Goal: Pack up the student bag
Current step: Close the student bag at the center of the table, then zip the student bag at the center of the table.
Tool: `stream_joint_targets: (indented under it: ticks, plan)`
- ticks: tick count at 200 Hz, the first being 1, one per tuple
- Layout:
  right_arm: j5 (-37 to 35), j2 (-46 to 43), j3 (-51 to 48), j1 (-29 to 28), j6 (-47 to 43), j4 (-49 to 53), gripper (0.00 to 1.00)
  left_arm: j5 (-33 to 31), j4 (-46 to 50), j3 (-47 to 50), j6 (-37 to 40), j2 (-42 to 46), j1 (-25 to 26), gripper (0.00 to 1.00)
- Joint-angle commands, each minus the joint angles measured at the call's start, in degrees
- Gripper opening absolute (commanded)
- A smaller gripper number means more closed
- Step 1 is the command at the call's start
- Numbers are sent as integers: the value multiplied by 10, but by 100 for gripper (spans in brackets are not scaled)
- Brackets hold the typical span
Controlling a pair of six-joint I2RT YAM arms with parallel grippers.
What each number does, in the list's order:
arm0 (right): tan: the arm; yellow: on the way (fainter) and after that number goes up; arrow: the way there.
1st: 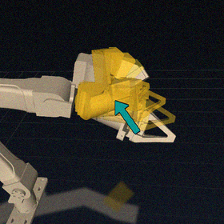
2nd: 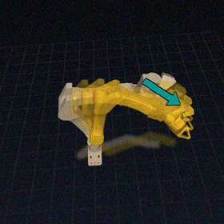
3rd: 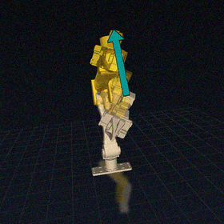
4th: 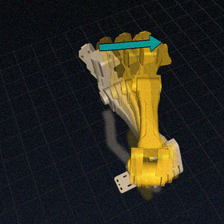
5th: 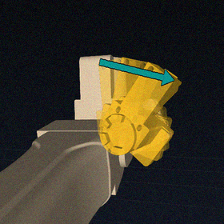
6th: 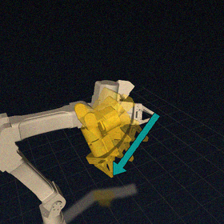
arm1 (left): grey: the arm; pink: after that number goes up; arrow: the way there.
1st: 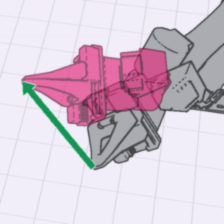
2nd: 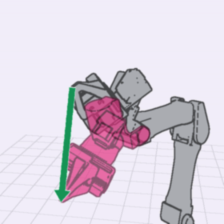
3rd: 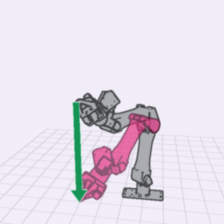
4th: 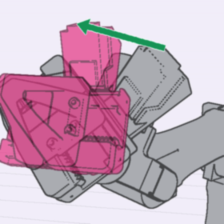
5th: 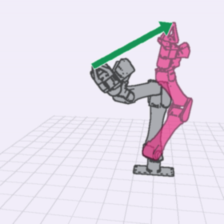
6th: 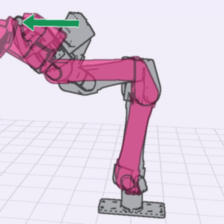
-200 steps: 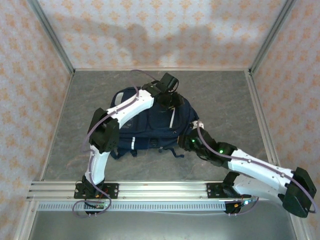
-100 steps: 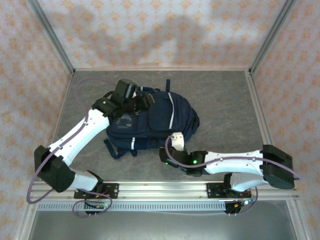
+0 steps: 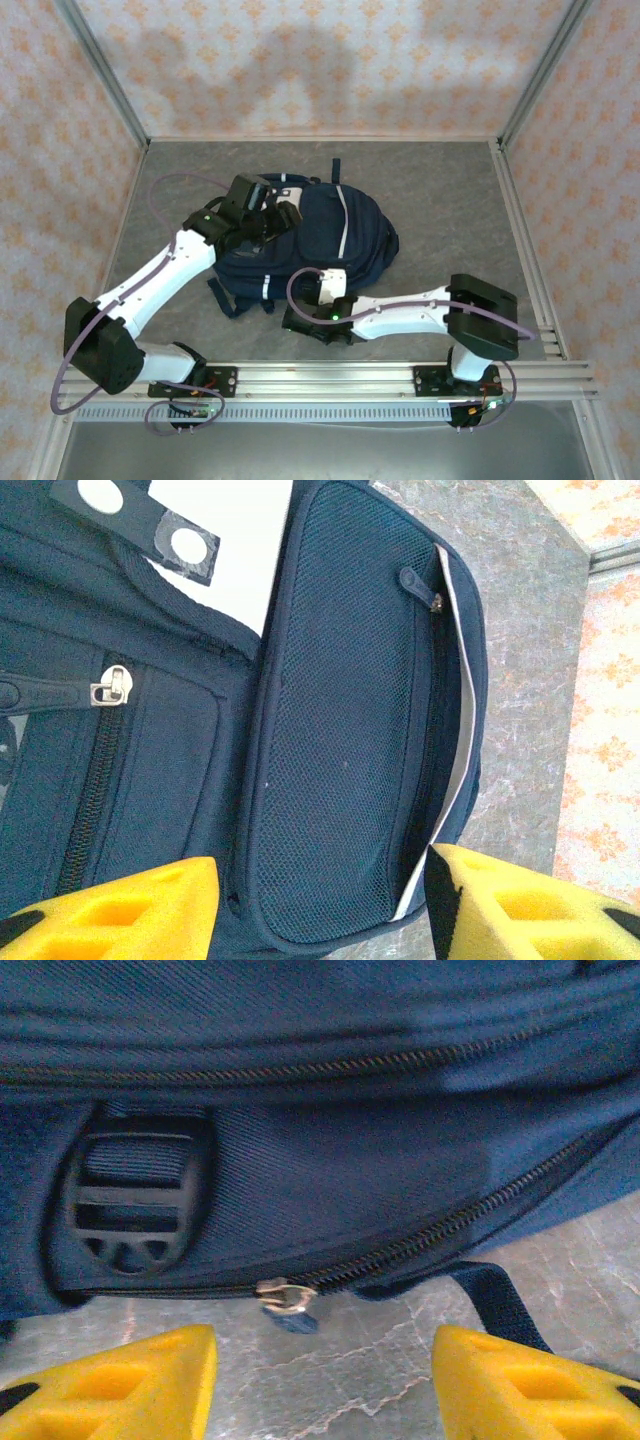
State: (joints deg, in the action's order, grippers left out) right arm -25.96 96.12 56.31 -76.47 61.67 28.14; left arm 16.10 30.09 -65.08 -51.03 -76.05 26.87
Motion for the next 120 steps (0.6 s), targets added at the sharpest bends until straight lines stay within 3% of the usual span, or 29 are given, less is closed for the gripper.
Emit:
stream_joint_targets:
  ticks: [1,48,120]
  plan:
    - [-18,16,19,0,30,24,58,2,-16,6,-7,25,-7,56]
    - [-30,45,43,15,29,49,56,7,-17,8,-7,24,-12,55]
    - [-70,-70,-35,18,67,72,36,5,-20,11,-8,18,-21,54]
